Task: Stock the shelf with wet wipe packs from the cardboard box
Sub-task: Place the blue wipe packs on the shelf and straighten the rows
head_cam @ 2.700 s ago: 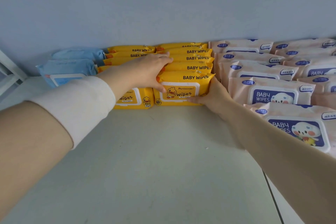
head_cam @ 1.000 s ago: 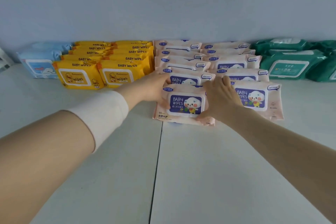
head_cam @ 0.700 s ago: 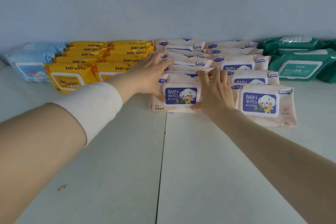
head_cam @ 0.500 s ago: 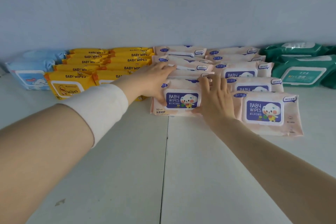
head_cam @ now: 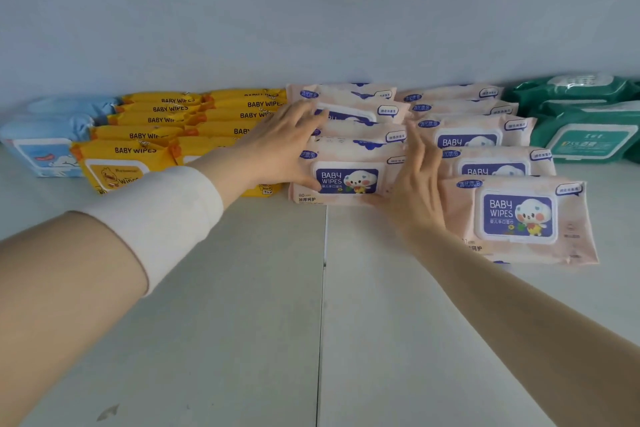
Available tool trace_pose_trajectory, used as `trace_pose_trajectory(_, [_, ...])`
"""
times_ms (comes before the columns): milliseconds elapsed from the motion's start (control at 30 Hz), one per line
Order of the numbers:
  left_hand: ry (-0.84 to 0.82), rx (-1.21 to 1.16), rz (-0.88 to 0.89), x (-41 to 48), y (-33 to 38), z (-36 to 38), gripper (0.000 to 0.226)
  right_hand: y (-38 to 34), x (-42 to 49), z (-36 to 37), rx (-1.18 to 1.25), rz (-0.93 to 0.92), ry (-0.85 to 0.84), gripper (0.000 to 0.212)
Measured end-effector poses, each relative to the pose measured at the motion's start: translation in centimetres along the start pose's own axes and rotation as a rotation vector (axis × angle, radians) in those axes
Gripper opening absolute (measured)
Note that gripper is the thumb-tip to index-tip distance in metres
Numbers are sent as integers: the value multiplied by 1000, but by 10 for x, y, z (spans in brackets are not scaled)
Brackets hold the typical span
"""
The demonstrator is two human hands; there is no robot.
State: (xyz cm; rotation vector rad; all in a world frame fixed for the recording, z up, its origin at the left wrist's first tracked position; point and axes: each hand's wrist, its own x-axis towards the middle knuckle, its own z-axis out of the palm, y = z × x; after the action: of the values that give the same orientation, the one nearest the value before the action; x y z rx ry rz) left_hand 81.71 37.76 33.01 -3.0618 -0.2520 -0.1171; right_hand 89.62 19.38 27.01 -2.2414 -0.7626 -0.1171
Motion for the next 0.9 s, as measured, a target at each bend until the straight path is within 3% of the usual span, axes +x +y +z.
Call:
trace_pose_trajectory(267, [-163,36,7,26,-16,-17,138,-2,-12,11,186,130,152,101])
trace_pose_trajectory(400, [-195,66,52,34,-17,-9,138,3,-14,19,251,280,76,89])
trace_pose_trajectory(567, [-87,-32,7,26,-19,6,124,4,-15,19,250,268,75,86])
trace_pose_trajectory(900, [-219,-81,16,25,-19,-3,123,8,-9,9,262,280,-12,76])
